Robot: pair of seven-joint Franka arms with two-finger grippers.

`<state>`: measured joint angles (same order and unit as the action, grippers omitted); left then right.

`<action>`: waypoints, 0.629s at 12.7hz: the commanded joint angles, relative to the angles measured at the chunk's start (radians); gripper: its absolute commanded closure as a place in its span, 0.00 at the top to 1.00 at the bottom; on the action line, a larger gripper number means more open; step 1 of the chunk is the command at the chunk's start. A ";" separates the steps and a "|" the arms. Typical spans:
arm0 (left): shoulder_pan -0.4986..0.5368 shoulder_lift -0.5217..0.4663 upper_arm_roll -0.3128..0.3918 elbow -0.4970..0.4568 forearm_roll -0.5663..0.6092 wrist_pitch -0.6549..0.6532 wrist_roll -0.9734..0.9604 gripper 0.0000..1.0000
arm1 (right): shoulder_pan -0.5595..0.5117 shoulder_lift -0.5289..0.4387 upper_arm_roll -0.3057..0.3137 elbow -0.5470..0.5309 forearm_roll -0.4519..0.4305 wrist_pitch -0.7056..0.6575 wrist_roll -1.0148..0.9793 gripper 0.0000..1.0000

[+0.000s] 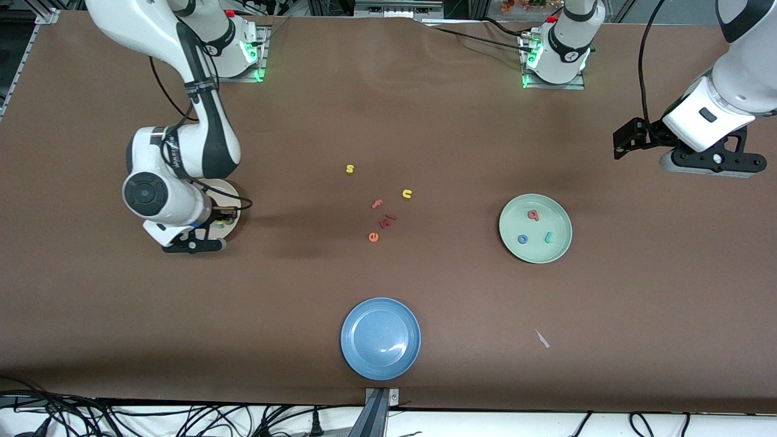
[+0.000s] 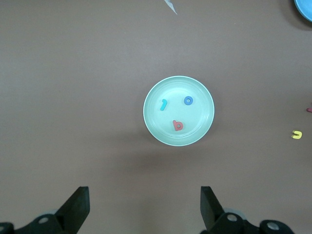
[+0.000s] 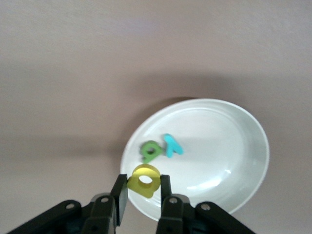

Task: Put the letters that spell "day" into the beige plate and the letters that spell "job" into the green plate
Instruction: 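Open the right gripper to drop the yellow letter onto the plate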

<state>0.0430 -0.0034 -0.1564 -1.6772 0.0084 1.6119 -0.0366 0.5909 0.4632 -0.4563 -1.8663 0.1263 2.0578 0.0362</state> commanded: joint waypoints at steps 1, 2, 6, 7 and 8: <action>0.001 0.000 -0.005 0.025 0.030 -0.023 0.006 1.00 | 0.006 0.004 -0.022 -0.047 -0.010 0.027 -0.010 0.28; 0.001 0.000 -0.005 0.028 0.030 -0.023 0.006 1.00 | -0.006 0.031 -0.021 -0.044 -0.004 0.028 -0.006 0.40; 0.000 0.002 -0.005 0.040 0.028 -0.024 0.004 1.00 | -0.010 0.026 -0.022 0.011 0.006 -0.029 0.001 1.00; 0.000 0.002 -0.005 0.040 0.028 -0.024 0.004 1.00 | -0.010 0.026 -0.022 0.044 0.006 -0.078 0.001 1.00; 0.000 0.002 -0.005 0.040 0.030 -0.024 0.004 1.00 | -0.010 0.026 -0.021 0.079 0.006 -0.129 0.001 1.00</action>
<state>0.0431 -0.0038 -0.1565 -1.6562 0.0084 1.6089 -0.0366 0.5823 0.4992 -0.4771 -1.8505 0.1268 2.0192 0.0369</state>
